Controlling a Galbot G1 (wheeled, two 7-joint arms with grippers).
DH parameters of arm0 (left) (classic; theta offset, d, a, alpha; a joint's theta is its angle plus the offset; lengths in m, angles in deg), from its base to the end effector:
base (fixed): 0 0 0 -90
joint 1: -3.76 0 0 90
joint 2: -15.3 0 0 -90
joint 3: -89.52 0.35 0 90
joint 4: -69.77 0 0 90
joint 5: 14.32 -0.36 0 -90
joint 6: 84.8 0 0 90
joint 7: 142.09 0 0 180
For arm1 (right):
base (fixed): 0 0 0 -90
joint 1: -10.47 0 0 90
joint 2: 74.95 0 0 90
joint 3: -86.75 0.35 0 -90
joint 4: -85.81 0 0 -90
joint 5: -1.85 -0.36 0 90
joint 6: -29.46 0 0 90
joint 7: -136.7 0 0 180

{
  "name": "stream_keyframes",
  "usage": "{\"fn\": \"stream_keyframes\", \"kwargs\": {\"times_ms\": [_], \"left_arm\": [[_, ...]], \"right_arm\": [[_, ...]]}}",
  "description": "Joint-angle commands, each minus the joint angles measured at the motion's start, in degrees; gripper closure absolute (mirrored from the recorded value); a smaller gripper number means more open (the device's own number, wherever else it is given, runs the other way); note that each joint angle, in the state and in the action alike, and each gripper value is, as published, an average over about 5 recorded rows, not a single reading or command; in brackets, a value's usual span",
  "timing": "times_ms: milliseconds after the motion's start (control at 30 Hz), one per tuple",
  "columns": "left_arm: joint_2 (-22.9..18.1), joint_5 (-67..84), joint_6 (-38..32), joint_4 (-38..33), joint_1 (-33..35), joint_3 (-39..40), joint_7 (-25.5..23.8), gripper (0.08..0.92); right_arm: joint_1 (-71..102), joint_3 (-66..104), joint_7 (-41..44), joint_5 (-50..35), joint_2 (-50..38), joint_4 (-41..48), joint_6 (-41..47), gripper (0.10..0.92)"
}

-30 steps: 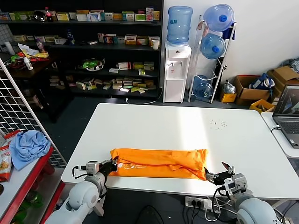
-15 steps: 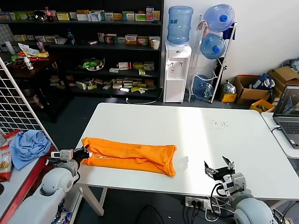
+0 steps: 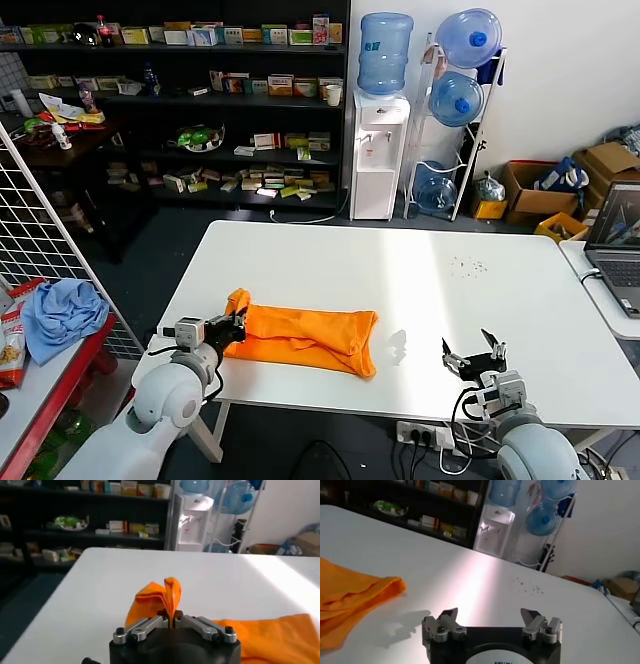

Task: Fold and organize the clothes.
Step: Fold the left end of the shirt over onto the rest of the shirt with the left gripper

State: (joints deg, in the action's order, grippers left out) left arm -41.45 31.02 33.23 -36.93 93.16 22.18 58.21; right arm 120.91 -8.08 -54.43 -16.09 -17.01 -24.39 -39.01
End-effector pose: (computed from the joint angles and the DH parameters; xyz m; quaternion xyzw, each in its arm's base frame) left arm 0.3211 0.0241 -0.2757 -0.0971 -0.9634 0.0236 0.2486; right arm 0.2434 -0.0957 -0.3109 0.0167 -0.9690 0.1352 0.2059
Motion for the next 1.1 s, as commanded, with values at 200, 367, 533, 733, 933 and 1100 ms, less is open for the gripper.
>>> {"fn": "stream_keyframes", "kwargs": {"times_ms": [200,367,533,733,933,1100], "left_arm": [[-14.4,3.05,0.6,2.74,-7.75,15.5,4.42,0.877],[-17.17,3.36,-0.04,4.38,-8.72,17.0,4.59,0.877],[-19.75,4.12,-5.8,7.55,-8.77,17.18,4.6,0.868],[-20.12,7.67,-10.13,7.52,-8.01,15.85,4.52,0.733],[-16.64,8.9,-11.51,4.93,-6.43,12.47,4.37,0.56],[-9.07,6.28,-10.68,4.25,-4.13,8.52,3.28,0.421]], "right_arm": [[-0.53,0.2,-0.09,1.87,2.42,1.81,-1.11,0.203],[-0.92,0.03,-0.01,2.41,3.44,2.51,-1.12,0.203],[-1.43,-0.15,0.05,2.33,3.64,3.02,-1.07,0.203],[-1.7,-0.54,0.14,2.29,3.37,2.93,-0.79,0.203],[-1.96,-0.94,0.18,2.18,2.88,2.56,-0.43,0.203],[-1.93,-1.01,0.42,2.08,2.17,2.6,-0.58,0.203]]}}
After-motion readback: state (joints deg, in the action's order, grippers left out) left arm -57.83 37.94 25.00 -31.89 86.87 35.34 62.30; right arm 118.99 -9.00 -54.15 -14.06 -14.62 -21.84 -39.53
